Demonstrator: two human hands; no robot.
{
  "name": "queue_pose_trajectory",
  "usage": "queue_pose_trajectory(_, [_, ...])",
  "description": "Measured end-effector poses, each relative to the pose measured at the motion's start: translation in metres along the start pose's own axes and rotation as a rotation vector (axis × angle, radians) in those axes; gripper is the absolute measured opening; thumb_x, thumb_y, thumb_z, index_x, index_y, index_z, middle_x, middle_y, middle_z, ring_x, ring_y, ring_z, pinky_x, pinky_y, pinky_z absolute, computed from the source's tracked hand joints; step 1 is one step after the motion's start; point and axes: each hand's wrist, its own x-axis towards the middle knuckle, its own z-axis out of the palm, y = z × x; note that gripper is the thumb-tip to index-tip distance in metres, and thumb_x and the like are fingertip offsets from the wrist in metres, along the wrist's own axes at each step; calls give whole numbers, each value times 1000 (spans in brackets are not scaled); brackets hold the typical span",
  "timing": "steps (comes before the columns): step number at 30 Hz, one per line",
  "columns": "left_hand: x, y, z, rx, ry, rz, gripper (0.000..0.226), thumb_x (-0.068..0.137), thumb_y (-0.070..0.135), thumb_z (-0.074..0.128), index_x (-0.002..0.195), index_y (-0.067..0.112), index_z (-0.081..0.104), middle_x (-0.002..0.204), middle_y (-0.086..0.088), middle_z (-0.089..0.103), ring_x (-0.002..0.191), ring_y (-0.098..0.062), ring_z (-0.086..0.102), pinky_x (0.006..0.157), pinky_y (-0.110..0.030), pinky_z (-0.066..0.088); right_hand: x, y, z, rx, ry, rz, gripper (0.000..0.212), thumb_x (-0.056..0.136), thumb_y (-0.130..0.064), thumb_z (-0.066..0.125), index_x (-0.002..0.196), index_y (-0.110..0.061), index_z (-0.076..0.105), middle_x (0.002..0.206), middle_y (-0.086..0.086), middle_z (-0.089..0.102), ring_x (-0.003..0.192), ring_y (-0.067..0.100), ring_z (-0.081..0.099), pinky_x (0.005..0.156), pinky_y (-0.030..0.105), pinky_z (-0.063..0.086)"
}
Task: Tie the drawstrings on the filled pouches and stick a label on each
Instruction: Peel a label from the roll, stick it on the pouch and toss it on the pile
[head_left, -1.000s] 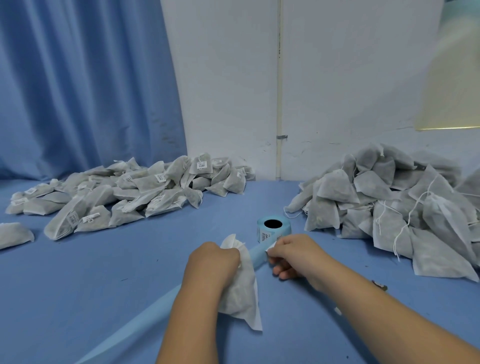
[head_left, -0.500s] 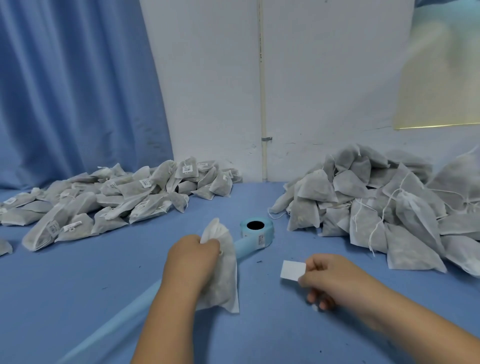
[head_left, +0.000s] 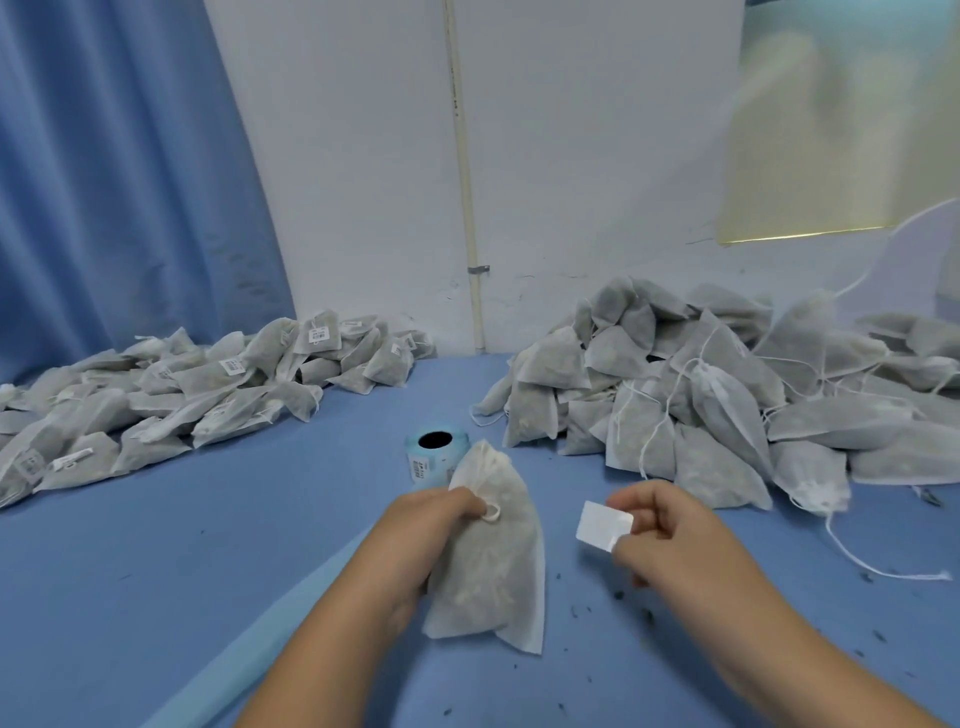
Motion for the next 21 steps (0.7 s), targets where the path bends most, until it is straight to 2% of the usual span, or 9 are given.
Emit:
queue_pose_trajectory(2, [1, -5, 8, -35, -30, -47, 33, 73, 13, 72, 103, -1, 71, 92, -18, 75, 85, -35, 72, 85, -44, 55, -2, -2, -1, 11, 14, -70, 36, 76, 8, 57, 92, -24, 62, 68, -6, 56, 49, 4, 46, 53, 17, 40])
queue_pose_trajectory(5, [1, -11, 18, -50, -46, -40, 37, 74, 12, 73, 106, -8, 68, 94, -22, 74, 76, -30, 70, 74, -37, 53, -4, -3, -3, -11, 35, -171, 42, 74, 11, 57, 93, -27, 59, 66, -13, 49, 47, 0, 41, 48, 12, 35])
queue_pose_trajectory(7, [0, -14, 25, -43, -71, -15, 45, 69, 17, 75, 105, -9, 67, 100, -24, 72, 79, -29, 69, 74, -37, 51, -5, -4, -3, -54, 27, -221, 45, 74, 9, 57, 94, -31, 56, 65, -18, 51, 48, 0, 43, 50, 11, 36])
queue_pose_trajectory(9, [0, -18, 31, -17, -103, 15, 33, 75, 18, 74, 98, -5, 71, 97, -21, 74, 78, -26, 70, 69, -33, 54, -7, -5, -2, -108, 25, -276, 47, 74, 7, 57, 95, -35, 54, 70, -19, 53, 50, 0, 44, 54, 10, 37])
queue_pose_trajectory(11, [1, -23, 34, -9, -135, 38, 12, 83, 14, 68, 85, 5, 76, 89, -16, 76, 72, -22, 72, 60, -28, 56, -9, -5, -1, -188, 46, -339, 49, 73, 6, 57, 97, -37, 52, 78, -12, 51, 58, 0, 46, 59, 10, 38])
queue_pose_trajectory(13, [2, -25, 35, -8, -149, 49, 15, 85, 11, 66, 76, 9, 78, 87, -14, 76, 71, -21, 73, 56, -26, 55, -11, -5, -2, -254, 65, -392, 50, 74, 4, 57, 98, -39, 50, 84, -10, 50, 66, 0, 47, 64, 10, 40])
queue_pose_trajectory(17, [1, -26, 40, 10, -160, 95, 15, 86, 9, 63, 82, 5, 77, 89, -17, 76, 76, -25, 74, 60, -29, 57, -12, -4, -5, -406, 111, -516, 53, 76, 1, 56, 104, -43, 45, 89, -15, 47, 83, -2, 49, 71, 10, 39])
queue_pose_trajectory(19, [0, -27, 42, 17, -160, 114, 16, 86, 8, 62, 81, 5, 77, 89, -17, 76, 78, -27, 74, 61, -31, 58, -13, -3, -4, -472, 136, -569, 54, 77, 0, 56, 111, -40, 46, 91, -18, 44, 90, -3, 46, 73, 13, 39])
queue_pose_trajectory(21, [-2, -26, 44, 16, -166, 127, 15, 85, 8, 63, 89, -1, 74, 91, -19, 75, 81, -29, 74, 63, -32, 58, -13, -2, -2, -554, 144, -598, 53, 79, -3, 55, 119, -36, 46, 94, -20, 40, 92, -2, 42, 75, 17, 39])
